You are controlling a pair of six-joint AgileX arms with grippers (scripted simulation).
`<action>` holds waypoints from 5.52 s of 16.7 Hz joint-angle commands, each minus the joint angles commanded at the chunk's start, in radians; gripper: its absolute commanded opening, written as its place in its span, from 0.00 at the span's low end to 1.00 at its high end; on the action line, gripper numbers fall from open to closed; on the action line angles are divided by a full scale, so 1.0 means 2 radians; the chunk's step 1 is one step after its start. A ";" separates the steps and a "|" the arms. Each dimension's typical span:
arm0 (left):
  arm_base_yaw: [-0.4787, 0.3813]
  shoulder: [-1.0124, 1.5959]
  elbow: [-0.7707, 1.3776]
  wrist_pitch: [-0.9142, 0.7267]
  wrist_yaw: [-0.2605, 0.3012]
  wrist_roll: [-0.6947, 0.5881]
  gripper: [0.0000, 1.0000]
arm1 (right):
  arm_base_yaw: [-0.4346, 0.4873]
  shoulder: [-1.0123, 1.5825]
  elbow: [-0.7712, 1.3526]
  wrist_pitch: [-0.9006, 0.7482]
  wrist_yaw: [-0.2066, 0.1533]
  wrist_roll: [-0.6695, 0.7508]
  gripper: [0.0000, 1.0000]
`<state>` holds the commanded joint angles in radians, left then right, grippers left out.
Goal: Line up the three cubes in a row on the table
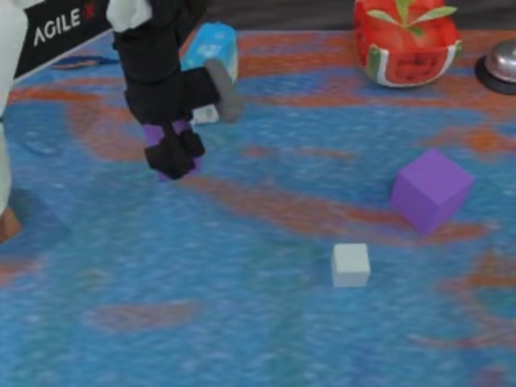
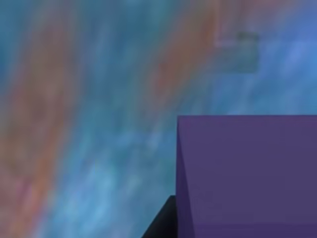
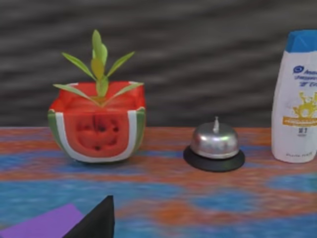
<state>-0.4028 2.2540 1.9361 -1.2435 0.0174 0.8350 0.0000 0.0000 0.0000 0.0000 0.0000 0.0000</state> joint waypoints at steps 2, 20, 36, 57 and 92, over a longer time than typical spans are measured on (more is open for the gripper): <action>-0.057 -0.010 -0.009 -0.003 0.000 -0.006 0.00 | 0.000 0.000 0.000 0.000 0.000 0.000 1.00; -0.199 -0.020 -0.098 0.079 0.001 -0.026 0.00 | 0.000 0.000 0.000 0.000 0.000 0.000 1.00; -0.201 -0.010 -0.125 0.113 0.001 -0.027 0.68 | 0.000 0.000 0.000 0.000 0.000 0.000 1.00; -0.191 -0.032 -0.045 0.009 0.001 -0.027 1.00 | 0.000 0.000 0.000 0.000 0.000 0.000 1.00; 0.202 -1.091 -0.942 0.594 -0.010 -0.402 1.00 | 0.136 1.048 0.886 -0.608 0.002 -0.182 1.00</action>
<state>0.0003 0.0714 0.0513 -0.0548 -0.0032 0.0303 0.2723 2.0952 1.7721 -1.2153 0.0037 -0.3649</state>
